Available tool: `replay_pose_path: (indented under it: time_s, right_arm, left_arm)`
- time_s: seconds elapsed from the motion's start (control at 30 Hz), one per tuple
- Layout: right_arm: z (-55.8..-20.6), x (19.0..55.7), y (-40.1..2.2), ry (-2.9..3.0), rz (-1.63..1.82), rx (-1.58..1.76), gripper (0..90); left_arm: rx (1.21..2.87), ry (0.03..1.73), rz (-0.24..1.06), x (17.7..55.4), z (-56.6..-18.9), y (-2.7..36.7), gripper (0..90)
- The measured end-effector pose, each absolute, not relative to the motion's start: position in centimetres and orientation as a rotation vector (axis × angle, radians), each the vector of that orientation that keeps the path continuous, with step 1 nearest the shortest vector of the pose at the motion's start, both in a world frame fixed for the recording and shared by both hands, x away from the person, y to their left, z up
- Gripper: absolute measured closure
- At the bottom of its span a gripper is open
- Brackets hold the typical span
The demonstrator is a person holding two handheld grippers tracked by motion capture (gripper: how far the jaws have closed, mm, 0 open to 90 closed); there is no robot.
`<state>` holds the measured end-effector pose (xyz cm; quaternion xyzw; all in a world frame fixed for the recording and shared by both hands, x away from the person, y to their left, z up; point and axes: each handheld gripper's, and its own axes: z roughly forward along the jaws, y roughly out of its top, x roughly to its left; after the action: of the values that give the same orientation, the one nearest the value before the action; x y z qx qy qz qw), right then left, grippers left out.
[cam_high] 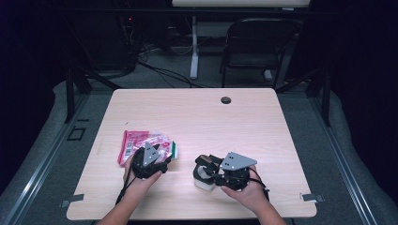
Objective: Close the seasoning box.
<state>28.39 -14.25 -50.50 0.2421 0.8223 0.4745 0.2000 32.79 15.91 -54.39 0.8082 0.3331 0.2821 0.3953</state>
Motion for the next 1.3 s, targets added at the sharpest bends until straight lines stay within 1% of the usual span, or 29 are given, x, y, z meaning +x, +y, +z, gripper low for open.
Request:
replay_pose_path:
  time_s: [0.07,0.2,0.9,1.3]
  right_arm:
    - [-50.58,28.39,-14.14,2.314,1.335,0.676,51.8]
    - [-50.74,28.37,-13.93,2.328,1.335,0.665,50.1]
    - [-50.96,28.37,-13.77,2.332,1.339,0.660,48.5]
    - [-51.19,28.39,-13.56,2.352,1.357,0.665,43.8]
  left_arm:
    - [2.047,0.847,0.713,32.81,-54.39,15.94,35.8]
    - [2.048,0.845,0.716,32.83,-54.37,16.00,35.8]
    - [2.046,0.848,0.713,32.85,-54.39,16.00,35.8]
    - [2.043,0.848,0.714,32.85,-54.37,16.04,35.8]
